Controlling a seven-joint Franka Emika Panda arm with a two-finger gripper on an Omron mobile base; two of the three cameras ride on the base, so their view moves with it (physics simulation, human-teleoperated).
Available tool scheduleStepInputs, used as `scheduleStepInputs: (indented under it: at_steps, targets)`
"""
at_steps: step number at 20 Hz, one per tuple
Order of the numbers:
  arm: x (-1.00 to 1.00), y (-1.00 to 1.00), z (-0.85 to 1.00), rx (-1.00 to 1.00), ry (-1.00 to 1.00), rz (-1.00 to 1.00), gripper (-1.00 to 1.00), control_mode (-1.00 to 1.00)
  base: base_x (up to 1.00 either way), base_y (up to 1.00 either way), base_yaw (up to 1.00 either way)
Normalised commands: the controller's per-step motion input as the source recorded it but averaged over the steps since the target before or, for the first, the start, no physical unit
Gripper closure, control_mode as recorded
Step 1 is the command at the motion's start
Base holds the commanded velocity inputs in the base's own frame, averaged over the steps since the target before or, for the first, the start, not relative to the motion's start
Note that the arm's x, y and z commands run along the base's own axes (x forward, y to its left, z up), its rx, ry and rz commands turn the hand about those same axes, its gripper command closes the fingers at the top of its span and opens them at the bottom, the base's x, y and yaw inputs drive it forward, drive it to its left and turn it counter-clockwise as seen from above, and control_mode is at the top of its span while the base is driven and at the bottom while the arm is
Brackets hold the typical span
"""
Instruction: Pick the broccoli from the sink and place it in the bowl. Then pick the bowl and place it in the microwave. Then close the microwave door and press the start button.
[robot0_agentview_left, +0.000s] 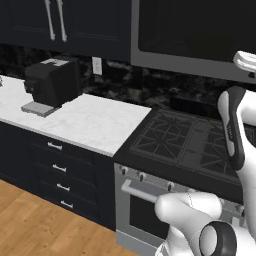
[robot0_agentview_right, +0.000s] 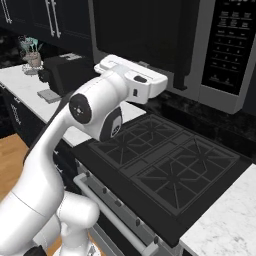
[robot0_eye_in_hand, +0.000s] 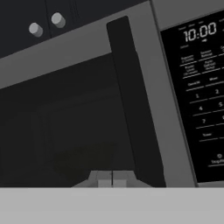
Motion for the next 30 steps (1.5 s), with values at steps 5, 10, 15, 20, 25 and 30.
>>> scheduleStepInputs:
  at_steps: [5, 10, 15, 20, 25, 30]
  targets:
    - [0.00, -0.15, 0.00, 0.00, 0.00, -0.01, 1.00, -1.00, 0.00, 0.00, 0.00]
    - [-0.06, -0.30, -0.01, 0.00, 0.00, -0.02, 1.00, -1.00, 0.00, 0.00, 0.00]
    - [-0.23, -0.42, 0.00, 0.00, 0.00, -0.08, 1.00, -1.00, 0.00, 0.00, 0.00]
    - [-0.19, -0.28, 0.00, 0.00, 0.06, -0.11, 1.00, -1.00, 0.00, 0.00, 0.00]
    - [0.00, -0.23, -0.04, 0.00, 0.17, -0.03, 1.00, -1.00, 0.00, 0.00, 0.00]
    - [0.00, -0.30, 0.00, 0.00, 0.09, 0.00, 1.00, -1.00, 0.00, 0.00, 0.00]
